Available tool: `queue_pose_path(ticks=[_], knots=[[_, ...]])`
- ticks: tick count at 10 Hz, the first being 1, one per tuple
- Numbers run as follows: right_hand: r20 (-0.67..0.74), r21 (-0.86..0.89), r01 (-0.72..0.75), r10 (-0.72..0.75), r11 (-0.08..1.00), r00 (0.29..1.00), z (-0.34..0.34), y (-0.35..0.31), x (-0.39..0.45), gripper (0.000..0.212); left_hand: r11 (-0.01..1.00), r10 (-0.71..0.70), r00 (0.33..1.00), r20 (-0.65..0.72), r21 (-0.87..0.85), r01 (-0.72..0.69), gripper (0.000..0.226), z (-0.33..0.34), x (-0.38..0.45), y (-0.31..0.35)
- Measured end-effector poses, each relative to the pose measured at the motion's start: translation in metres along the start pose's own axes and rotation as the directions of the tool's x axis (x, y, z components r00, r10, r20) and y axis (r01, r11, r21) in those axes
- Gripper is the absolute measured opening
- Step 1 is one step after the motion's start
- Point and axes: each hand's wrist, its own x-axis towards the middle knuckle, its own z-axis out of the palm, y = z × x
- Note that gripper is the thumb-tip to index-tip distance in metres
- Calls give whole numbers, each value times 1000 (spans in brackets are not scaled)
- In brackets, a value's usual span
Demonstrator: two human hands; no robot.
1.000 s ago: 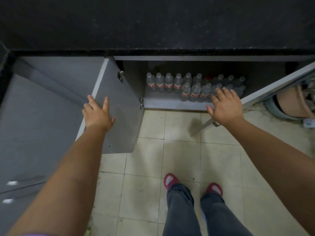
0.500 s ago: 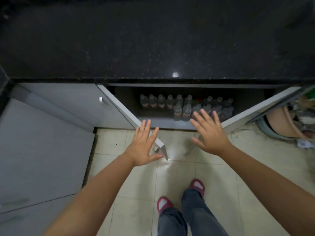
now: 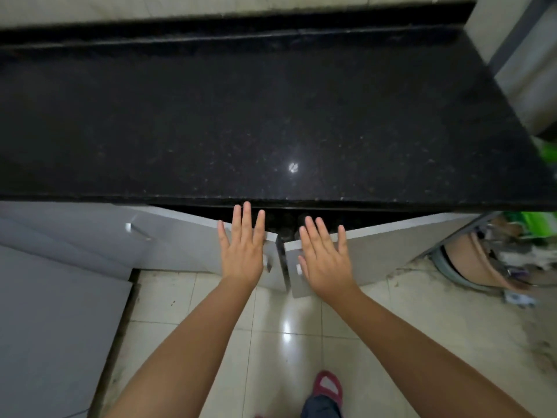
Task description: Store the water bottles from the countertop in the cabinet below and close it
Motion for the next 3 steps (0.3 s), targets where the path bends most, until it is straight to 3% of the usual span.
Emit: queue_pose_path(ticks=[1, 2, 3], knots=[[-202, -37, -63, 54, 997, 978, -2, 7, 14, 53, 999, 37, 984, -174, -28, -43, 103, 5, 17, -4], [-403, 17, -37, 40, 999, 914, -11, 18, 31, 44, 998, 67, 986, -150, 15, -65, 81, -6, 29, -3], [-418, 42, -70, 81, 997, 905, -26, 44, 57, 55, 997, 74, 978, -197, 32, -69, 59, -19, 38, 0]])
